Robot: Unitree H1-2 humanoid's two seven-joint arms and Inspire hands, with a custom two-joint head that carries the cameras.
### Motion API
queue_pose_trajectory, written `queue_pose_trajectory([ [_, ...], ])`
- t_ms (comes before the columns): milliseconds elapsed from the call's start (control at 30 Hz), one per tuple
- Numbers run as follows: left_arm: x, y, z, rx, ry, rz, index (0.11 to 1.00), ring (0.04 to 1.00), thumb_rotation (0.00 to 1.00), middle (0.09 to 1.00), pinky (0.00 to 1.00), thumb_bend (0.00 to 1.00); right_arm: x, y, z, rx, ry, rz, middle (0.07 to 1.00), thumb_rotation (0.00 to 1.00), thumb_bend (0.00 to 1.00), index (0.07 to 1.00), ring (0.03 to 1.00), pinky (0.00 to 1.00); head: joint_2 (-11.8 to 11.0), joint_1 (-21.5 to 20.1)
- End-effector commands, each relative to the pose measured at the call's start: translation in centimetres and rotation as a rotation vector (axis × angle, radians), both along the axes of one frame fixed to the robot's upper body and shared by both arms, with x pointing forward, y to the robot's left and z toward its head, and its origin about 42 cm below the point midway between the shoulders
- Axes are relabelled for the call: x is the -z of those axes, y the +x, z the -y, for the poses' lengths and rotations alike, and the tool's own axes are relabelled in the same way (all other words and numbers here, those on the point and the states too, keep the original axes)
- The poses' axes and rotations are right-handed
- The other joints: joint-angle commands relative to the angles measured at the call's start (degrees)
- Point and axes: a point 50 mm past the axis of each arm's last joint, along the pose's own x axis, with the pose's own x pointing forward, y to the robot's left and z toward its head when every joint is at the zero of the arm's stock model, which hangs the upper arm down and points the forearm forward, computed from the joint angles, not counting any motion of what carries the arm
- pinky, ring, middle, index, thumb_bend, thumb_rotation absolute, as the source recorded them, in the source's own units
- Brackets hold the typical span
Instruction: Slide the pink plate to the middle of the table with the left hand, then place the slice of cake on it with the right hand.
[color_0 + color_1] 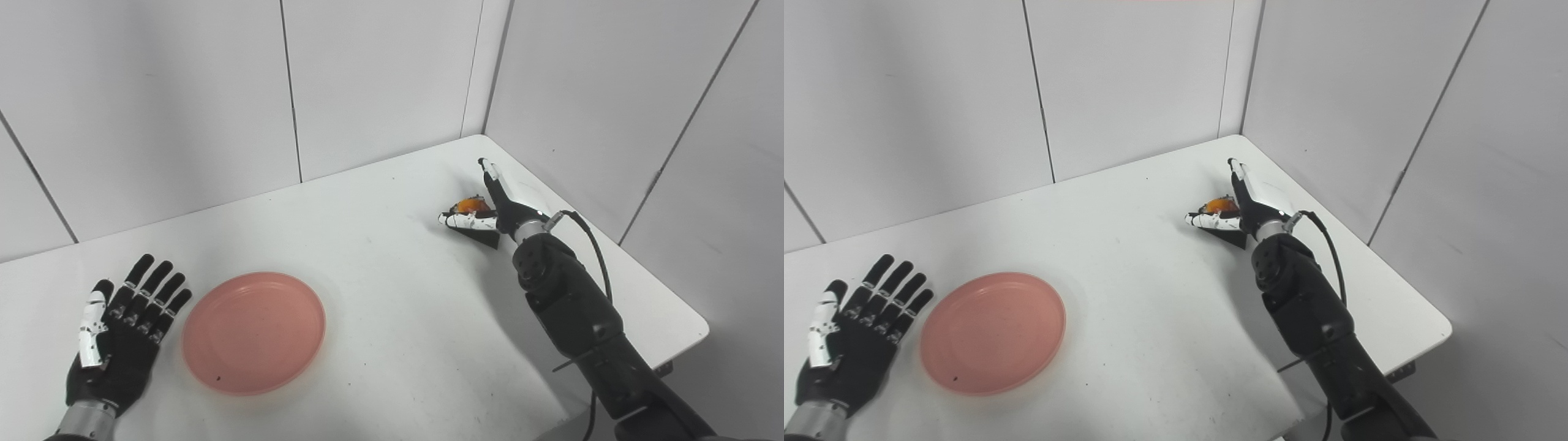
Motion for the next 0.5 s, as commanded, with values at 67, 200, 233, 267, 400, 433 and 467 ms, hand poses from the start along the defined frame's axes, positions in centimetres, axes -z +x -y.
queue_pose_trajectory([
  [67,2.8,-1.37,-1.24,-0.018,0.062,-0.138,0.892,0.894,1.0,0.899,0.89,0.41,-2.74,1.12,0.71,0.016,-0.056,0.029,1.0,0.6,1.0,1.0,0.98,0.72,0.09,-0.04],
  [200,2.74,-1.41,-1.23,-0.019,0.062,-0.14,0.888,0.893,1.0,0.896,0.89,0.41,-2.6,1.36,0.78,0.021,-0.066,0.007,1.0,0.53,1.0,1.0,0.971,0.72,0.21,-0.05],
  [233,2.74,-1.41,-1.24,-0.017,0.063,-0.138,0.889,0.893,1.0,0.896,0.89,0.41,-2.58,1.38,0.79,0.02,-0.064,0.002,1.0,0.52,1.0,1.0,0.971,0.73,0.23,-0.05],
  [267,2.73,-1.41,-1.24,-0.017,0.064,-0.137,0.888,0.891,1.0,0.895,0.89,0.41,-2.57,1.4,0.8,0.018,-0.066,-0.006,1.0,0.51,1.0,1.0,0.973,0.73,0.26,-0.03],
  [400,2.66,-1.44,-1.24,-0.013,0.061,-0.133,0.892,0.895,1.0,0.9,0.9,0.41,-2.63,1.54,0.67,0.006,-0.072,-0.025,1.0,0.43,0.97,0.994,0.947,0.75,0.32,-0.06],
  [433,2.66,-1.45,-1.24,-0.012,0.06,-0.132,0.893,0.896,1.0,0.901,0.9,0.41,-2.63,1.56,0.66,0.004,-0.071,-0.024,1.0,0.42,0.96,0.992,0.943,0.75,0.32,-0.06],
  [467,2.65,-1.46,-1.24,-0.012,0.06,-0.133,0.894,0.897,1.0,0.901,0.9,0.41,-2.63,1.6,0.61,0.006,-0.073,-0.011,1.0,0.41,0.96,0.99,0.939,0.75,0.32,-0.06],
])
